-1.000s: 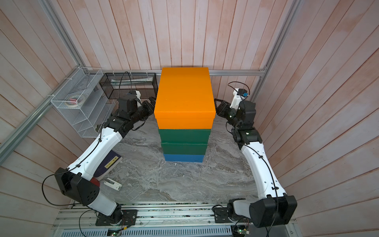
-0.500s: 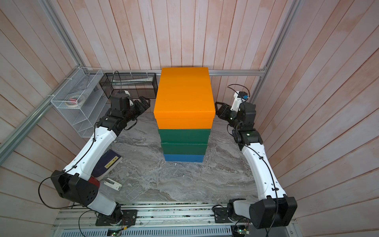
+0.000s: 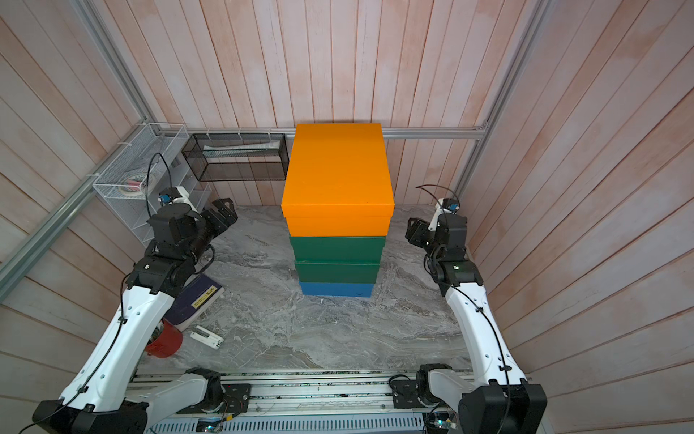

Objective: Stack the shoeboxes
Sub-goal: Adjust the shoeboxes in the shoebox.

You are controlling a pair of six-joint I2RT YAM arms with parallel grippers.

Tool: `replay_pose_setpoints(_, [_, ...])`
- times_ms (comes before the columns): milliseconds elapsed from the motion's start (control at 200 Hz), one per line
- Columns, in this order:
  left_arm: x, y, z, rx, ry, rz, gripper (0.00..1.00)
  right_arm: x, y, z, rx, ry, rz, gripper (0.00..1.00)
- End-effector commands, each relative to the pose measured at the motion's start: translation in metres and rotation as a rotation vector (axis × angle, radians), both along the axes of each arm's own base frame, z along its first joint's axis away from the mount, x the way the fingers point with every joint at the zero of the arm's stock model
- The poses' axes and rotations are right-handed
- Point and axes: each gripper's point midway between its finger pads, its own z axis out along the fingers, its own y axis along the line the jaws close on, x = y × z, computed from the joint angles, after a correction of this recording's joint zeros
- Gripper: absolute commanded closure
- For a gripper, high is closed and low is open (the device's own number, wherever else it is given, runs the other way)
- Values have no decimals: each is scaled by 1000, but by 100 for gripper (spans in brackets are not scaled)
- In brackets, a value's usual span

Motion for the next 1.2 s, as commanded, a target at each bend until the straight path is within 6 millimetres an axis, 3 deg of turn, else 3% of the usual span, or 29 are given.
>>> replay_pose_setpoints(0, [-3,-4,-36,8,69,-29,0,-13,-8,-25,-35,70,-27,41])
replay_pose_setpoints(160, [-14,-27,-78,-104,96,-145,0,-27,9,-65,68,146,35,51])
replay_pose_setpoints(290, [-18,-36,-125,-168,175,-174,0,-40,33,-104,186,216,80,54])
replay_pose_setpoints(385, [-15,-55,-155,-243,231,-246,0,-44,54,-126,228,238,124,56])
replay_pose_setpoints(510, [-6,-74,-185,-326,289,-313,0,-46,74,-137,317,206,188,57])
replay_pose_setpoints(665, [9,-85,-214,-361,360,-331,0,-49,78,-146,345,192,196,61])
replay_pose_setpoints(955, [25,-109,-246,-414,437,-354,0,-56,86,-166,359,258,195,88])
replay_pose_setpoints(1195, [27,-135,-260,-415,479,-387,0,-61,101,-167,366,272,225,91])
